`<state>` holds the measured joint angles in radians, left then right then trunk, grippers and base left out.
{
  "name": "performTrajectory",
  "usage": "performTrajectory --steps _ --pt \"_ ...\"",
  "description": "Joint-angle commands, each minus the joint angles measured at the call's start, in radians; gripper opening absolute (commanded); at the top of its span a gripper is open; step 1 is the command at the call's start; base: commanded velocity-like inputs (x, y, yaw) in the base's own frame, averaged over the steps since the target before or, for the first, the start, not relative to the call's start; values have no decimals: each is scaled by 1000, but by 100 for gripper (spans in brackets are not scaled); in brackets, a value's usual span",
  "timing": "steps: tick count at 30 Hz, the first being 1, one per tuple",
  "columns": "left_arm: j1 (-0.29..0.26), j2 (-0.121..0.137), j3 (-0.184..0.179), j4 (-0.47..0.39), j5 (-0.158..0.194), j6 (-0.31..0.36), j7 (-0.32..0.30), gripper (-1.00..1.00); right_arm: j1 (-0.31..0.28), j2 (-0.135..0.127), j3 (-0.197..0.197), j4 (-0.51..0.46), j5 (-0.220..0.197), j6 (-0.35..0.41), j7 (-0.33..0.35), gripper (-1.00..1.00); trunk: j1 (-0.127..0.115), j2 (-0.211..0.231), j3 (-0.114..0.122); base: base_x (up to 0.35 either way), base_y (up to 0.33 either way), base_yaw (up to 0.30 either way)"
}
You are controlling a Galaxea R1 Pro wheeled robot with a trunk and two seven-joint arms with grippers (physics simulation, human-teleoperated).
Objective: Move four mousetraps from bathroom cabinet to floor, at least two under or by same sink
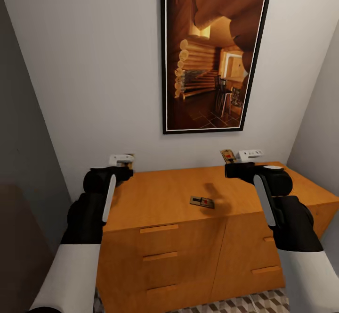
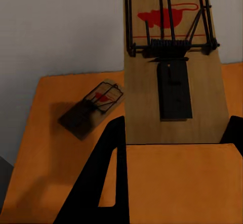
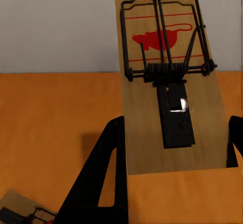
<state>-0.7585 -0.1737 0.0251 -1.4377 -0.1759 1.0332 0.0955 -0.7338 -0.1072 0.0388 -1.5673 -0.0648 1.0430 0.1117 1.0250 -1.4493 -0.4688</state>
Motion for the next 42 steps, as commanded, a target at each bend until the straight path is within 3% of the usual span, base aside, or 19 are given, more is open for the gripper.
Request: performTrajectory --steps 1,5,11,20,42 --pt "-1 -1 -1 -1 21 3 20 -100 -1 9 8 -1 -6 4 -27 -100 0 -1 -1 0 0 0" --pt "-1 -1 -3 -3 95 2 87 -100 -1 23 18 -1 -6 4 -59 -100 0 -1 -1 0 0 0" --pt "-1 -1 -2 -4 137 5 142 -100 -1 23 16 0 -7 4 -67 -100 0 -1 -1 0 0 0" --pt "-1 -1 -3 -8 141 11 147 -100 -1 21 20 0 -7 4 -67 -100 0 -1 -1 -58 0 0" --pt "-1 -1 -4 -9 142 11 147 -100 -1 21 24 0 -7 4 -68 -100 0 -1 -1 -336 0 0"
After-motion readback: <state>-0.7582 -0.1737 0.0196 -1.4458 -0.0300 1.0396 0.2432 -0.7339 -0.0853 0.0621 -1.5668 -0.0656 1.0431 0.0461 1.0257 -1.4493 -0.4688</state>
